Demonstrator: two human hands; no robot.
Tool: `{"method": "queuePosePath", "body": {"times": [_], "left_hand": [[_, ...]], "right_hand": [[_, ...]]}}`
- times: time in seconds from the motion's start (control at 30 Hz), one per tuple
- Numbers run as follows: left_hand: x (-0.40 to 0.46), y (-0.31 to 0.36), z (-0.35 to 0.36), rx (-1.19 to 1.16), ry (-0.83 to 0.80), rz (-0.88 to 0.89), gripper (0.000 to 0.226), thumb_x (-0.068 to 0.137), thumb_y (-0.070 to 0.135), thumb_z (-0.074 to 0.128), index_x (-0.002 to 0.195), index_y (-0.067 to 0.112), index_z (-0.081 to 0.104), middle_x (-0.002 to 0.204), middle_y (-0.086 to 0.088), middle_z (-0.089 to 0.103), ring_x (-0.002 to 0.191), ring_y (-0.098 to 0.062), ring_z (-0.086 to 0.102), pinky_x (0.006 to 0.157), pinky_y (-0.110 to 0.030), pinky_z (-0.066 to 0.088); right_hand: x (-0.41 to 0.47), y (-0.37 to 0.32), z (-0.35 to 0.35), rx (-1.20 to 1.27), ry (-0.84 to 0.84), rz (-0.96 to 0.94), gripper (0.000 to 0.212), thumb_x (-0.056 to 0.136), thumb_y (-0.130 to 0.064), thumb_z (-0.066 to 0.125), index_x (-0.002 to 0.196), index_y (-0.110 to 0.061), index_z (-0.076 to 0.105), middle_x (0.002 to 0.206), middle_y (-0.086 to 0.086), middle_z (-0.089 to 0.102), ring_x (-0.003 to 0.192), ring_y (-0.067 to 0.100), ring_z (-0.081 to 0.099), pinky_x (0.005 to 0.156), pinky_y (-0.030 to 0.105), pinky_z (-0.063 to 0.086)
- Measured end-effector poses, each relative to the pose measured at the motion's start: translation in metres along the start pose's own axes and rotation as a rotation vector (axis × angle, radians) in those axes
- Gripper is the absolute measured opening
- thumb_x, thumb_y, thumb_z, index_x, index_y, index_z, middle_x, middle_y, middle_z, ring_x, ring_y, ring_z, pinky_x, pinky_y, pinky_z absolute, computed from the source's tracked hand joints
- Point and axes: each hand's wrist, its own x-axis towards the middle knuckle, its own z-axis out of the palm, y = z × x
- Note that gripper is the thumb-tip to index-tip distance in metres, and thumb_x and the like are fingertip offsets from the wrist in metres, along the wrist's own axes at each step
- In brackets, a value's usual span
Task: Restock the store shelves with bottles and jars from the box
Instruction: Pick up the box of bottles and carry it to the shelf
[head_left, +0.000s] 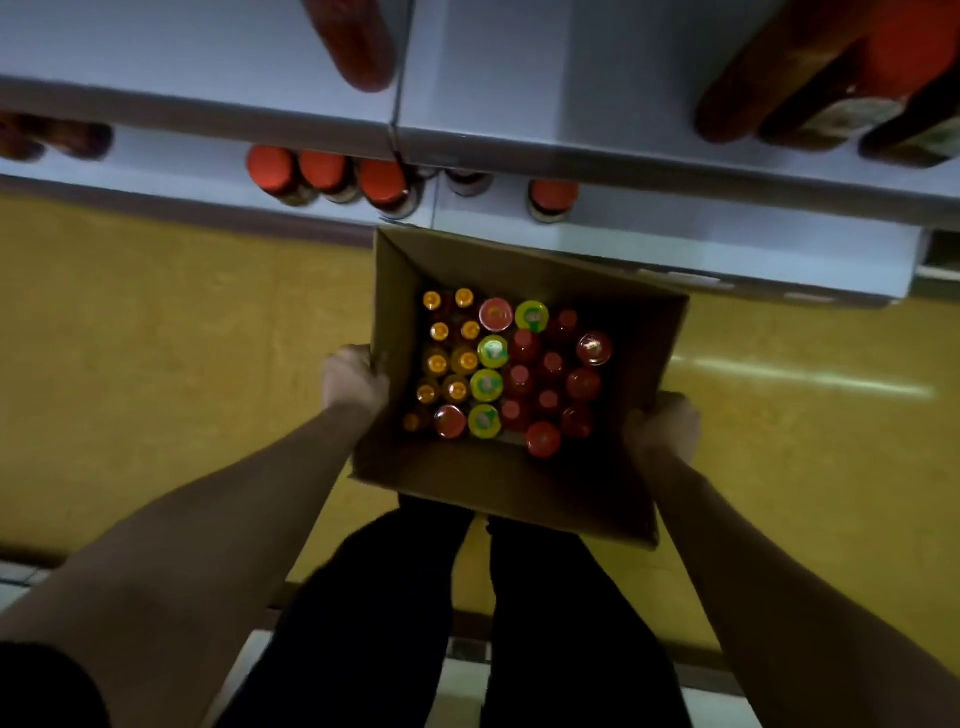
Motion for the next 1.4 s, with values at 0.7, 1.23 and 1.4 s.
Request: {"method": "queuePosePath", "body": {"times": [0.7,1.23,1.4], "left_hand": [[-0.058,0.138,0.223,-0.023,0.037,-0.008,0.029,0.104,0.028,0.059,0.098,0.002,0.072,0.087,-0.017,0.071,0.075,-0.031,0.068,0.065,-0.039,0.057],[-0.054,0.117,0.247,0.041,0.093,0.138,0.031,0.106,0.026,0.052,0.099,0.001,0.071,0.083,-0.022,0.071,0.070,-0.040,0.066,0.058,-0.034,0.041],[-0.058,0.122,0.240,0.019,0.072,0.113,0.025,0.102,0.023,0.059,0.111,0.003,0.071,0.095,-0.020,0.074,0.082,-0.037,0.070,0.064,-0.032,0.044]], "right_hand": [[0.194,0.169,-0.117,-0.018,0.044,-0.069,0.019,0.089,-0.003,0.062,0.099,0.008,0.073,0.100,0.033,0.073,0.099,0.048,0.072,0.080,0.051,0.057],[0.217,0.184,-0.091,-0.044,0.100,-0.004,0.026,0.091,-0.011,0.061,0.111,0.002,0.072,0.105,0.025,0.075,0.098,0.043,0.073,0.081,0.049,0.060],[0.212,0.184,-0.093,-0.045,0.083,0.000,0.028,0.096,-0.017,0.061,0.118,-0.001,0.070,0.113,0.025,0.074,0.108,0.043,0.071,0.085,0.045,0.057]]}}
